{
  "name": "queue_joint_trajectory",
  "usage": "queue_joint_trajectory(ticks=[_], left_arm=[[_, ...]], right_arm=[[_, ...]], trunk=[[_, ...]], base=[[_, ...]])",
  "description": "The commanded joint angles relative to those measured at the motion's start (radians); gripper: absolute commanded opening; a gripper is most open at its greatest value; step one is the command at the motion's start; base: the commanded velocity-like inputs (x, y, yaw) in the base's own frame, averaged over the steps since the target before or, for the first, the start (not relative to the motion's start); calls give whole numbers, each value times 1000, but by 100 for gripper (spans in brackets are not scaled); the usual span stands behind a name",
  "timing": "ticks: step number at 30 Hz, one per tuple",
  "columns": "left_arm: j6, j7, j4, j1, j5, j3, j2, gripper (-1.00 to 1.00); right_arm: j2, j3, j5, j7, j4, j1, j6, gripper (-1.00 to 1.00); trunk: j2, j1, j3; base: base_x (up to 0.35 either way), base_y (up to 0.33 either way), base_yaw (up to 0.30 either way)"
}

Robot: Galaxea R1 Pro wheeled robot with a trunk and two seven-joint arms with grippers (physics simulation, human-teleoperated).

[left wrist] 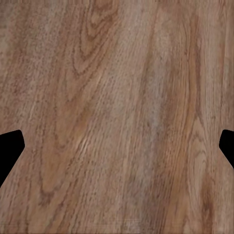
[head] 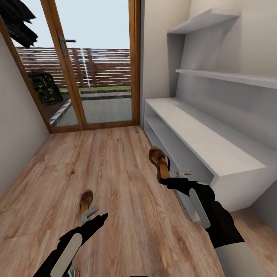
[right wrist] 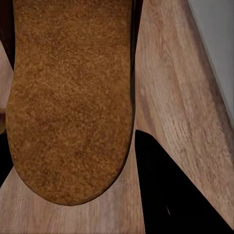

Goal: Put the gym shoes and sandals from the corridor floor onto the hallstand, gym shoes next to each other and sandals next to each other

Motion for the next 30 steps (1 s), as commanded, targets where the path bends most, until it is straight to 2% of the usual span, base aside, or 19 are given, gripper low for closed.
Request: queue_joint_trajectory(ticks=[1, 7, 16, 25, 30], left_arm=[[0, 0, 0, 0, 0, 0, 0, 100], [0, 0, 0, 0, 0, 0, 0, 100], [0, -4, 0, 0, 0, 1, 0, 100], [0, -6, -1, 0, 0, 1, 1, 100], [0, -6, 0, 1, 0, 1, 1, 100]], right_arm=[[0, 0, -3, -3, 0, 0, -1, -100], [0, 0, -3, -3, 0, 0, -4, -100], [1, 3, -1, -9, -6, 1, 6, -100], [1, 5, 0, -11, -19, 1, 8, -100], [2, 5, 0, -11, -23, 2, 8, -100]], trunk=[[0, 0, 0], [0, 0, 0], [0, 0, 0], [0, 0, 0], [0, 0, 0]], base=[[178, 0, 0], [172, 0, 0], [21, 0, -15], [1, 0, -225], [0, 0, -86]])
